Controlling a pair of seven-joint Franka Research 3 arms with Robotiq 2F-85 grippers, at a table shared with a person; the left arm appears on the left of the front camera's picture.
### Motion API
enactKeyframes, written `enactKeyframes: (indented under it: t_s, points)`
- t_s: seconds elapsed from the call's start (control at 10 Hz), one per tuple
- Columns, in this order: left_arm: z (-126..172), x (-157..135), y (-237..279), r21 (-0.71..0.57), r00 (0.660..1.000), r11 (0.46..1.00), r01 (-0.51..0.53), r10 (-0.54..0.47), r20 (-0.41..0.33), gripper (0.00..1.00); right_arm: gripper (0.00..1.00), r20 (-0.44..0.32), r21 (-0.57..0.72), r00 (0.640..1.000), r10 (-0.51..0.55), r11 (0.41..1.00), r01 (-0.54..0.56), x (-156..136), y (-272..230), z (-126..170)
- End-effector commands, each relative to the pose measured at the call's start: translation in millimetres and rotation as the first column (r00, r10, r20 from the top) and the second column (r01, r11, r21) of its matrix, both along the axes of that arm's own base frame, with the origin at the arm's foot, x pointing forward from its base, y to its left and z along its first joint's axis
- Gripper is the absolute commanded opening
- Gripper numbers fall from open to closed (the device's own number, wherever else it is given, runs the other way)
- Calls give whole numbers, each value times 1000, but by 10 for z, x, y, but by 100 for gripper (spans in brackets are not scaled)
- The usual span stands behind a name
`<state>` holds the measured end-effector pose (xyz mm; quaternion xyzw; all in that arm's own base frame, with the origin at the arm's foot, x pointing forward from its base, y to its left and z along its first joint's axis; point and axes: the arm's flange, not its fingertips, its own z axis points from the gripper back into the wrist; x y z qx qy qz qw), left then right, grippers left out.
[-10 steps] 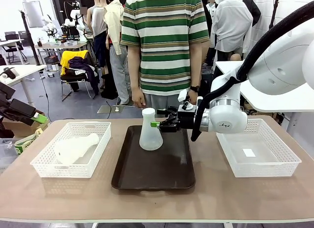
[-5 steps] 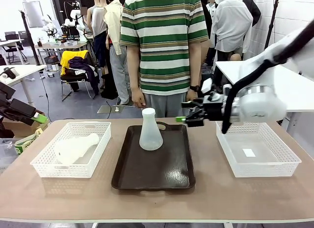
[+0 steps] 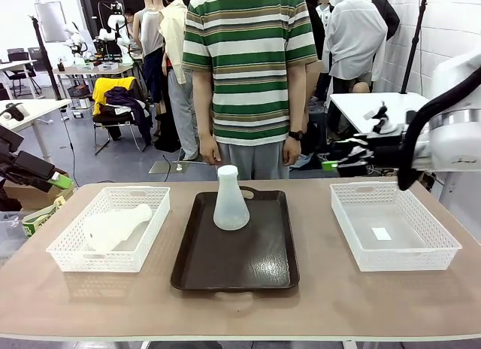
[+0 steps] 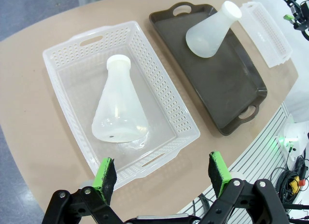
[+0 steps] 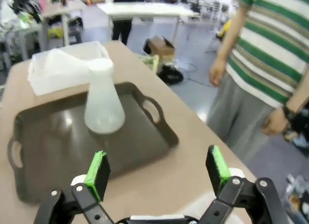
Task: Prepare the laboratory tools.
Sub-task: Pick up the Big flask that the person points to.
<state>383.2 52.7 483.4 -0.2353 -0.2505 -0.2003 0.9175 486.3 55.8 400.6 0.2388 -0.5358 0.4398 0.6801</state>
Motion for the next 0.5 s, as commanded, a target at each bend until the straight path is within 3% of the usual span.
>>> enactKeyframes:
  t_s: [0.0,0.2,0.4]
  points:
    - [-10,13,28,-22,1000,1000,21,-21,16,100,100,-111,-80,993,-43,996,34,-218,-282,102]
    - [-10,13,28,-22,1000,1000,21,-21,16,100,100,-146,-54,988,-56,997,48,-315,-489,26]
    - [-10,13,28,-22,1000,1000,21,-21,16,100,100,-125,-8,992,-34,999,33,-299,-482,-90]
